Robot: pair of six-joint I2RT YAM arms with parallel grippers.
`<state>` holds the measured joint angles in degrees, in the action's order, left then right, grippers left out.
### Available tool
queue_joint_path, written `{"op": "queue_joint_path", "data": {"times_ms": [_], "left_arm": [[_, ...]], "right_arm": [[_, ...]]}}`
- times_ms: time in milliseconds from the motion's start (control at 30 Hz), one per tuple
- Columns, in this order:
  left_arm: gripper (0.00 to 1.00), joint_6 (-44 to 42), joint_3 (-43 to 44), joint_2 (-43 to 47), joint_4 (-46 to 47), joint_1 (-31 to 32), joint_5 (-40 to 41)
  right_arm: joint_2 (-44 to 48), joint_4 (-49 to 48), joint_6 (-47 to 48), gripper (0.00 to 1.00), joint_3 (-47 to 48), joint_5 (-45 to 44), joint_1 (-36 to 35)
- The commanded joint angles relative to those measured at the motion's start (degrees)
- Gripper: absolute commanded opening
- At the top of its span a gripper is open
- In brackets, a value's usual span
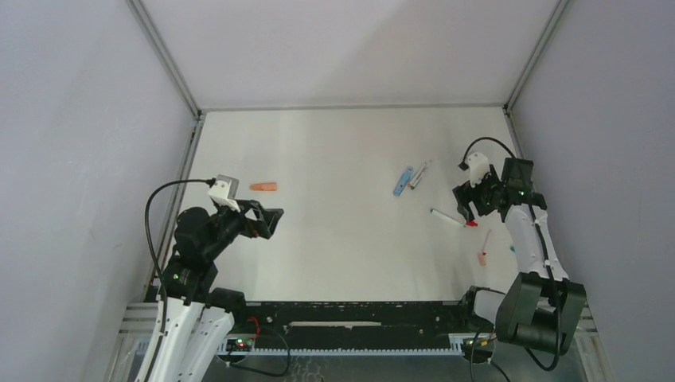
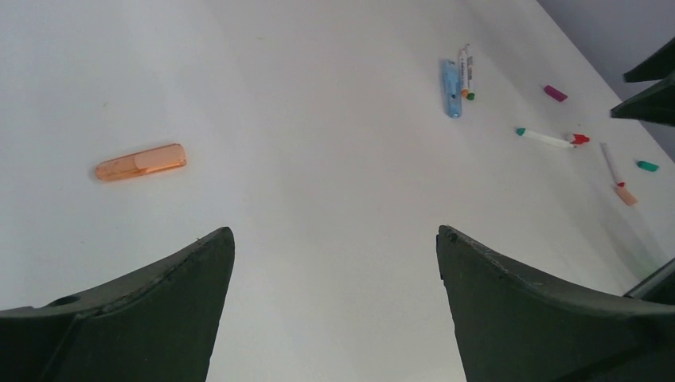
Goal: Insert the pens into the pen caps
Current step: Pick up the pen cap at the corner of the board.
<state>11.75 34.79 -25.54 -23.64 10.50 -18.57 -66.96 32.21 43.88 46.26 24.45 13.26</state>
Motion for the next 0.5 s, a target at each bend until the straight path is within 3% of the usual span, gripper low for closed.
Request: {"op": "queue_joint_path", "data": {"times_ms": [0,233,467], "left_arm": [[1.00,-3.66,-0.48,1.07,2.10,-0.48,3.49],[1.00,-5.56,-1.40,2.03,2.94,-0.48,4.76],[1.00,-6.57,-2.24,1.66,3.70,-0.48,5.30]], "right_arm": [[0.03,3.93,5.09,0.83,3.60,-0.44,5.42],[-3.95,11.84,19.97,0.72,4.54,-0.12,20.58],[-10.00,11.41,28.62,0.63,4.54,-4.37,25.49]]}}
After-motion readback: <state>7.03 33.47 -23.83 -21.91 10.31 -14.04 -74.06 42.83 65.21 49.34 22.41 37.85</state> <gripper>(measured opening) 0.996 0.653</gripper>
